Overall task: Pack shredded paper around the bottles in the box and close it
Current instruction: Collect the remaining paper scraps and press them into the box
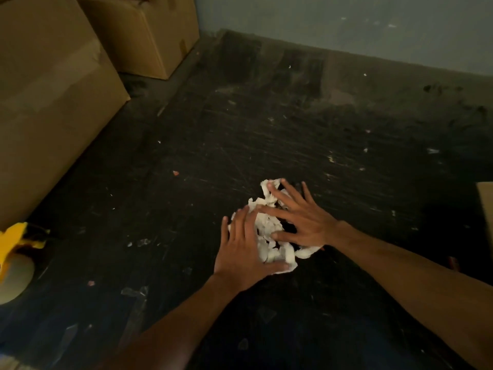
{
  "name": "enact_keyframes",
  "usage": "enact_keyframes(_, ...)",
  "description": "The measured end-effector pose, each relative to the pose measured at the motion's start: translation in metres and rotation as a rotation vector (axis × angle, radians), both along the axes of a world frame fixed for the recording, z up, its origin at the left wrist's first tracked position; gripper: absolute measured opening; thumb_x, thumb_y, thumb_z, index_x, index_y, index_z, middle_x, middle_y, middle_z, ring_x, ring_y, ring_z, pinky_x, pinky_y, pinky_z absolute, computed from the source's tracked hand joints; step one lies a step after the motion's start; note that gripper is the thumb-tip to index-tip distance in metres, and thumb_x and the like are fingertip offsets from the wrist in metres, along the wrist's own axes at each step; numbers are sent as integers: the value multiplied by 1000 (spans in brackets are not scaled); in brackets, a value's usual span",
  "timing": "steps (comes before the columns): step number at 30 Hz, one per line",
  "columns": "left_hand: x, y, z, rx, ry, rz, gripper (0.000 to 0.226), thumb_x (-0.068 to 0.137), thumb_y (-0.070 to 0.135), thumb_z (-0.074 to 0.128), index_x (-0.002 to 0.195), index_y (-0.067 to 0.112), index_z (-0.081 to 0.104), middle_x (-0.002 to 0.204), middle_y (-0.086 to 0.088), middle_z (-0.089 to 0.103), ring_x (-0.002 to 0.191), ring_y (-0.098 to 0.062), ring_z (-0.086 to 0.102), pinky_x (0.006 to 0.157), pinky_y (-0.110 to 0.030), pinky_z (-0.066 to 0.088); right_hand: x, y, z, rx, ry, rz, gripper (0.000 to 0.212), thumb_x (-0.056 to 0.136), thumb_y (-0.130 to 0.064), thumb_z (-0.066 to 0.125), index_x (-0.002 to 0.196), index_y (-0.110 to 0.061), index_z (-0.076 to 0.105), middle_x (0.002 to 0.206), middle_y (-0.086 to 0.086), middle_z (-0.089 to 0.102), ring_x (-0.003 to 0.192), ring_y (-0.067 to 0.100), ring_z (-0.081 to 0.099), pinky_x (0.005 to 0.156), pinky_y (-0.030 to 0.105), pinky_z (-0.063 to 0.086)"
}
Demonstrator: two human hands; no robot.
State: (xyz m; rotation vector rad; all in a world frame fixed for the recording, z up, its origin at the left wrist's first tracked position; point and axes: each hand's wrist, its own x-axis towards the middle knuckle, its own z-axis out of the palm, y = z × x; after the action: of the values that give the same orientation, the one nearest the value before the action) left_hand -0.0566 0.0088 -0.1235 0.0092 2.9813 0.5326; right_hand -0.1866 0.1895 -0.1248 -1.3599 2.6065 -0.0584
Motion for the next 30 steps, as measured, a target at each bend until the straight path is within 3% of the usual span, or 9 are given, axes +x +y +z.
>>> enact_keyframes(2, -1, 2, -5, 20, 59, 46, 122, 65, 96, 36, 151, 11, 19, 157, -9, 22, 149, -21, 16, 123, -48, 11, 1, -1, -3, 15, 28, 36, 69, 88, -77, 19, 152, -53, 7, 167, -4, -9, 152, 28, -9, 117, 61, -2)
enact_keyframes(5, -2, 3, -12, -26, 160, 52, 89, 80, 82, 41, 135, 12, 41, 140, -7, 43, 137, -21, 37, 121, -45, 21, 6, -4, -1, -43, 23, -25, 59, 93, -65, 32, 147, -41, 36, 159, 2, 30, 146, 27, 24, 116, 54, 24)
enact_keyframes(8, -4, 5, -9, -61, 160, 58, 59, 89, 57, 53, 131, 15, 46, 135, -7, 47, 129, -24, 43, 115, -44, 31, 12, -7, -1, -165, 114, -47, 40, 91, -42, 52, 126, -24, 60, 135, 7, 55, 121, 29, 49, 94, 45, 46)
enact_keyframes(12, -11, 4, -6, -97, 105, 24, 42, 93, 36, 54, 132, 22, 44, 131, -2, 46, 123, -21, 41, 110, -41, 29, 22, -3, -7, -250, 210, -158, 31, 78, -27, 78, 105, -15, 67, 105, 9, 63, 90, 26, 61, 64, 36, 51)
enact_keyframes(15, -17, 1, -5, -60, 107, 27, 40, 93, 32, 57, 129, 23, 43, 129, 0, 47, 121, -19, 42, 109, -38, 30, 28, 0, -10, -319, 174, -303, 26, 81, -29, 73, 100, -13, 66, 95, 8, 63, 77, 24, 64, 55, 33, 50)
enact_keyframes(21, -14, -14, 9, 553, 183, 360, 23, 90, 11, 67, 108, 18, 54, 109, 0, 56, 92, -9, 57, 79, -19, 44, 23, -2, 19, -824, -293, -843, 7, 93, -14, 62, 87, -17, 64, 74, -3, 60, 61, 2, 55, 58, 20, 41)
enact_keyframes(25, -18, -31, 26, 700, 162, 484, 33, 88, 2, 67, 107, 21, 48, 99, -1, 60, 85, -7, 61, 71, -17, 51, 22, 15, 48, -900, -267, -914, 6, 91, -14, 64, 87, -19, 63, 94, 1, 61, 77, 17, 62, 66, 35, 52)
enact_keyframes(28, -32, -39, 40, 656, 168, 383, 33, 91, 4, 63, 117, 23, 54, 101, -1, 64, 89, -10, 64, 80, -26, 55, 32, 27, 73, -800, -138, -770, 8, 88, -13, 68, 91, -19, 64, 117, -1, 59, 94, 9, 60, 77, 20, 47)
enact_keyframes(30, -46, -38, 49, 568, 149, 308, 26, 94, 8, 57, 115, 24, 58, 96, -2, 66, 89, -18, 66, 80, -36, 55, 50, 32, 77, -608, -29, -572, 9, 86, -19, 70, 94, -18, 65, 134, 0, 54, 102, 8, 59, 83, 25, 52)
